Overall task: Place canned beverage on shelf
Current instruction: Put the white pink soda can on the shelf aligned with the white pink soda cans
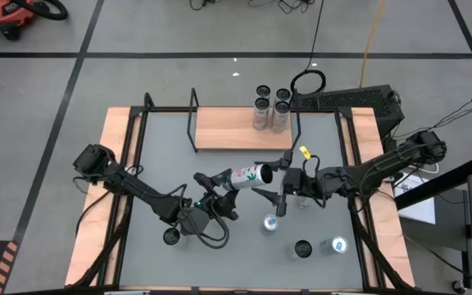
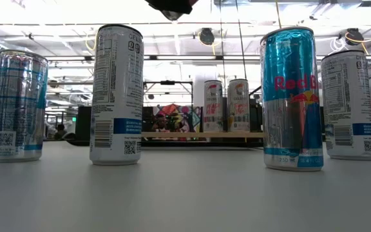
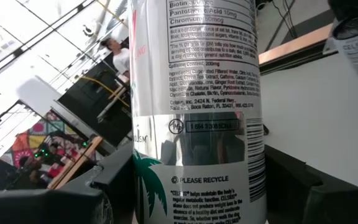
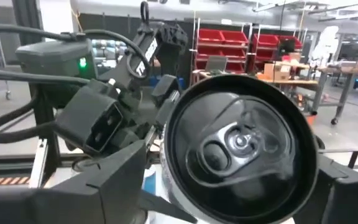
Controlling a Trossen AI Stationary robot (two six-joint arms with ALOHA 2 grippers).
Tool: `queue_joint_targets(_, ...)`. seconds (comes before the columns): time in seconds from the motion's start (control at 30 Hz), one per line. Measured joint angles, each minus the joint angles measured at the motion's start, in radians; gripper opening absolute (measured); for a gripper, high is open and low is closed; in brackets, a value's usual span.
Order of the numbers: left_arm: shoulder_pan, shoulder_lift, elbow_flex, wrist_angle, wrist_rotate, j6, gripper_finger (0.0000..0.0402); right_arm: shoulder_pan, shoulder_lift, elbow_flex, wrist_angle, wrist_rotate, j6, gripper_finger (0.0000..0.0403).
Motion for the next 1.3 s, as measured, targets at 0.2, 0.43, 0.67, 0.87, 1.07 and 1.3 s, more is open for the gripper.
queue_joint_targets(0.2, 0.002, 0.0, 0.0, 0.003, -0.001, 0.0, 0.0253, -0.006, 0.004, 0.0, 0.028, 0.002, -0.006, 0.0267)
queue_joint_targets(0.43, 0.018, 0.0, 0.0, 0.003, -0.002, 0.0, 0.0269, -0.008, 0.004, 0.0, 0.035, 0.006, -0.024, 0.0193)
queue_joint_targets(0.67, 0.027, 0.0, 0.0, 0.001, -0.002, -0.044, 0.0301, -0.008, 0.004, 0.0, 0.028, 0.002, -0.06, 0.0204)
queue_joint_targets(0.87, 0.027, 0.0, 0.0, 0.005, 0.038, -0.109, 0.0337, -0.007, -0.028, 0.0, -0.013, -0.01, -0.124, 0.0203)
queue_joint_targets(1.07, 0.013, 0.0, 0.0, 0.023, 0.165, -0.14, 0.0349, -0.007, -0.112, -0.001, -0.181, -0.046, -0.136, 0.0197)
queue_joint_targets(1.3, 0.013, 0.0, 0.0, 0.023, 0.322, -0.271, 0.035, -0.006, -0.2, -0.001, -0.29, -0.193, -0.137, 0.0198)
